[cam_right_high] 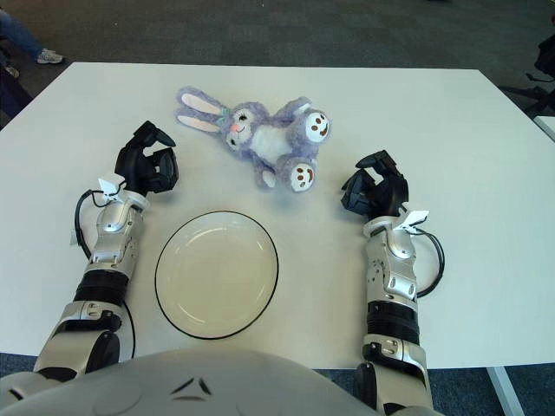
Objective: Put the doll into the plate.
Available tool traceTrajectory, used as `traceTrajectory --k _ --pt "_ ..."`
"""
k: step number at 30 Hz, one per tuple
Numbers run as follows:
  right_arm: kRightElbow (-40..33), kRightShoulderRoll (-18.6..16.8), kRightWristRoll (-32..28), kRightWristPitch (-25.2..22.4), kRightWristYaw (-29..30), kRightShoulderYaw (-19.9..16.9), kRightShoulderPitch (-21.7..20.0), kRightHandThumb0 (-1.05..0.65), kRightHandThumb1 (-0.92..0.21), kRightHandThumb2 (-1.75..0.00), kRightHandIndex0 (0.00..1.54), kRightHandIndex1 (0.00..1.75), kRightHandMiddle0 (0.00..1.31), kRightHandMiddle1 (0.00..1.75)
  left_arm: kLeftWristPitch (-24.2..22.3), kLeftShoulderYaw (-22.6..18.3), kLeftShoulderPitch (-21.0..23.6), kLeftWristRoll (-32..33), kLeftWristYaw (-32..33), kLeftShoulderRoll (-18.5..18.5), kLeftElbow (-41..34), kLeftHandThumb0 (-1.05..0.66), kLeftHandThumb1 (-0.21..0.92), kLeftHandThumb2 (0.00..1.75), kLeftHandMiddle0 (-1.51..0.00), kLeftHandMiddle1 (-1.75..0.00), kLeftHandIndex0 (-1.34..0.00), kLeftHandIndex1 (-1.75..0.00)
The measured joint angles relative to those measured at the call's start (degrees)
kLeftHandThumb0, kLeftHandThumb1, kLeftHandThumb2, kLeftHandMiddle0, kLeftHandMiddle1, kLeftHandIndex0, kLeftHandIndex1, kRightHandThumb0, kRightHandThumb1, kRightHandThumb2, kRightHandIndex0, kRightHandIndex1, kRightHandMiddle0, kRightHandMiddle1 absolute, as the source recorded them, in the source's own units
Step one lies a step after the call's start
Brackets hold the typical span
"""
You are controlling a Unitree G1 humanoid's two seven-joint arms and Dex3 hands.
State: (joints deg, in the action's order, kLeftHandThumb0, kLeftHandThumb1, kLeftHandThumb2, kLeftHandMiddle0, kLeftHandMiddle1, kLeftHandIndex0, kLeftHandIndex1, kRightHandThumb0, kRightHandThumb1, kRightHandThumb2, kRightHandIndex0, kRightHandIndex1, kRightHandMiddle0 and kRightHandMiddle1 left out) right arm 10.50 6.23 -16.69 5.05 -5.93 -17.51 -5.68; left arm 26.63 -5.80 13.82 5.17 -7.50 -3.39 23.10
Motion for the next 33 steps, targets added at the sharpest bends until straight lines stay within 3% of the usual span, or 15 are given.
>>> traceTrajectory --k 4,7,9,12,14,18,24,28,33 --pt "0.0 0.0 0.0 0.0 0.0 0.0 0.0 -0.01 -0.15 -1.5 0.71 1.75 0.58 1.67 0.9 0.3 0.1 -0.3 0.0 -0.2 0.2 -0.36 0.81 0.67 -0.87 -1.66 -0.25 -1.75" --pt "0.0 0.0 0.0 0.0 0.0 0.0 0.0 -0.01 -0.15 -1.49 0.71 1.75 0.58 1.67 1.5 0.4 0.2 -0.3 0.0 -0.2 0.5 -0.35 0.88 0.58 -0.71 -1.52 -0.21 -1.75" --pt "0.0 0.0 0.0 0.0 0.0 0.0 -0.1 -0.01 -0.15 -1.49 0.71 1.75 0.57 1.67 1.9 0.4 0.3 -0.4 0.0 -0.2 0.7 -0.44 0.86 0.67 -0.57 -1.22 -0.09 -1.33" --pt "0.1 0.0 0.0 0.0 0.0 0.0 -0.1 -0.01 -0.15 -1.49 0.71 1.75 0.57 1.67 2.4 0.6 0.4 -1.2 0.0 -0.3 1.2 -0.52 0.85 0.7 -0.47 -1.02 -0.03 -1.05" --pt "0.1 0.0 0.0 -0.1 0.0 0.0 -0.1 -0.01 -0.15 -1.49 0.71 1.75 0.57 1.67 2.6 0.7 0.6 -1.4 0.0 -0.5 1.6 -0.54 0.86 0.7 -0.42 -0.95 -0.01 -0.98" --pt "0.2 0.0 0.0 -0.1 0.1 0.0 -0.3 -0.01 -0.14 -1.49 0.71 1.75 0.58 1.66 3.0 1.0 1.0 -2.2 0.0 -0.7 2.6 -0.57 0.85 0.68 -0.24 -0.73 0.0 -1.02" --pt "0.5 0.0 0.0 -0.1 0.1 0.0 -0.5 -0.01 -0.14 -1.49 0.71 1.75 0.59 1.65 4.2 1.4 1.8 -3.5 0.1 -1.4 4.6 -0.59 0.82 0.68 -0.14 -0.59 0.0 -0.99" --pt "0.6 0.0 0.0 -0.1 0.1 0.0 -0.5 -0.01 -0.14 -1.49 0.71 1.75 0.59 1.65 5.0 1.4 2.1 -3.5 0.1 -1.6 5.1 -0.57 0.75 0.72 -0.1 -0.48 0.0 -0.9" --pt "0.8 0.0 0.0 -0.1 0.1 -0.2 -0.5 -0.01 -0.15 -1.49 0.71 1.75 0.58 1.66 6.1 1.5 2.8 -3.8 0.8 -2.0 6.3 -0.6 0.68 0.74 -0.07 -0.36 0.0 -0.64"
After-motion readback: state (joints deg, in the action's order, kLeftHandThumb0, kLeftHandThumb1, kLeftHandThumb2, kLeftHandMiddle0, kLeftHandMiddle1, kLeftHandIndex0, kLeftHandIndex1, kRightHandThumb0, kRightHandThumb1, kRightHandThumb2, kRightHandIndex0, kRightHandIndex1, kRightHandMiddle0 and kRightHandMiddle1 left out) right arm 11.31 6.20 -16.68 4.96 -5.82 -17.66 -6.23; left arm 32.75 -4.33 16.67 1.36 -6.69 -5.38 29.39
